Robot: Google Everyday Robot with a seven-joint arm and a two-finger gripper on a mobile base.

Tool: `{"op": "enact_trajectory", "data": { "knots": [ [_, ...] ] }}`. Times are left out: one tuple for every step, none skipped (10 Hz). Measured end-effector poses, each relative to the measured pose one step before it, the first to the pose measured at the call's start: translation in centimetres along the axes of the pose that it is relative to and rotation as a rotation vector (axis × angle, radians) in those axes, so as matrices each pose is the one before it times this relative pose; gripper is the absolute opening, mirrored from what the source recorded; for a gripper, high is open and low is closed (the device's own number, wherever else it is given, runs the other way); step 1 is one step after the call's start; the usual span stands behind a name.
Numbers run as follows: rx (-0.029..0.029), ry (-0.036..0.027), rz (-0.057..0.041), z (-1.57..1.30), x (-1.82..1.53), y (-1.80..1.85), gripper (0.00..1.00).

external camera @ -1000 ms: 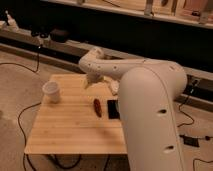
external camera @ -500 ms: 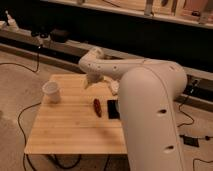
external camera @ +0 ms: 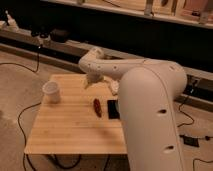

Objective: Place the pepper in the ceramic cup

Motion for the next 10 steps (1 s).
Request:
{"op": "enact_trajectory", "data": {
  "knots": [
    [0.00012,0.00009,0.00027,0.000,0.012,0.005,0.80],
    [0.00346,-0.00588,-0.00154,0.327,-0.182,-0.081,0.80],
    [0.01310,-0.03263,-0.01114,2.035,-1.260,-0.376,0.80],
    [0.00436,-0.02782,-0.00495,1.552,-0.995,-0.111,0.80],
    [-0.00669,-0.02959,-0.00266,1.266,-0.786,0.173,0.80],
    [-0.00674,-0.02907,0.00215,1.101,-0.718,0.352,0.80],
    [0.00236,-0.02335,0.00544,1.103,-0.425,0.145,0.80],
    [0.00612,-0.01462,0.00411,0.694,-0.235,-0.038,0.80],
    [0.01128,-0.01927,0.00391,0.889,-0.316,-0.124,0.80],
    [0.01202,-0.01644,0.00301,0.684,-0.307,-0.078,0.80]
  ]
}}
